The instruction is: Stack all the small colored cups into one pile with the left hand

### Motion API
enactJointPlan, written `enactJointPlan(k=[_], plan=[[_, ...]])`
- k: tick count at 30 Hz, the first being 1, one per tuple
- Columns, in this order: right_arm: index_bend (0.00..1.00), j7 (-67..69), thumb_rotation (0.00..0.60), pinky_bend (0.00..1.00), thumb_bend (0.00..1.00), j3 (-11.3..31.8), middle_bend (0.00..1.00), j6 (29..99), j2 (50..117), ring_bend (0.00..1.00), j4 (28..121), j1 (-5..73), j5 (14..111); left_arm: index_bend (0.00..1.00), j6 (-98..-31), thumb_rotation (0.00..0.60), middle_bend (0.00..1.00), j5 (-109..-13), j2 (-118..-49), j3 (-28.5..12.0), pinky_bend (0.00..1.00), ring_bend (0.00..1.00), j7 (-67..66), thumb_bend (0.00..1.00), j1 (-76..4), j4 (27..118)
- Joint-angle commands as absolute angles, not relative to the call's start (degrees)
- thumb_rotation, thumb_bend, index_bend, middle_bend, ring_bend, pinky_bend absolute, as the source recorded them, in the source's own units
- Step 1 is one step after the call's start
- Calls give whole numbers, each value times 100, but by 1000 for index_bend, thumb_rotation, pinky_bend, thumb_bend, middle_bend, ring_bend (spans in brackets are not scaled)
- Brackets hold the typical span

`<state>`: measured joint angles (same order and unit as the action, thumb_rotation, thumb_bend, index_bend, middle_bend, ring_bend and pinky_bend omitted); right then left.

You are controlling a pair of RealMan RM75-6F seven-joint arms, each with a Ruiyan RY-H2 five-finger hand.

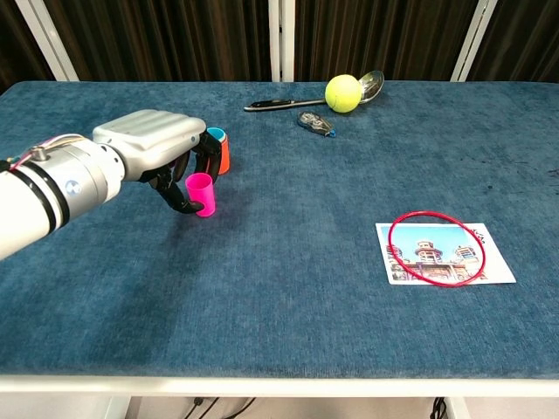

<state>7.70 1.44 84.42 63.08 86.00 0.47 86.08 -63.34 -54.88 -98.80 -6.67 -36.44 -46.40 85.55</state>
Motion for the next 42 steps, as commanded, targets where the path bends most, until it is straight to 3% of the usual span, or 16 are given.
enactJointPlan(k=[1, 8, 17, 30, 42], plan=[[0, 772, 600, 0, 327, 142, 0, 8443, 6307, 0, 8602, 46, 8610, 524, -6350, 600, 536, -5509, -9861, -688, 558, 561, -3636, 265, -4616, 8596], [0, 750, 600, 0, 327, 150, 0, 8503, 6278, 0, 8658, 33, 8641, 526, -6532, 600, 538, -5581, -9626, -912, 560, 563, -3761, 269, -4619, 9048], [0, 725, 600, 0, 327, 140, 0, 8516, 6274, 0, 8691, 30, 8667, 535, -6787, 600, 548, -5224, -9358, -1656, 560, 563, -3805, 270, -4753, 9406], [0, 765, 600, 0, 327, 159, 0, 8544, 6230, 0, 8697, 4, 8620, 533, -6334, 600, 548, -4812, -9869, -1864, 560, 562, -3434, 269, -5079, 8096], [0, 946, 600, 0, 327, 186, 0, 8446, 6302, 0, 8511, 38, 8553, 531, -6200, 600, 547, -4635, -10148, -1890, 560, 562, -3331, 269, -5183, 7527]])
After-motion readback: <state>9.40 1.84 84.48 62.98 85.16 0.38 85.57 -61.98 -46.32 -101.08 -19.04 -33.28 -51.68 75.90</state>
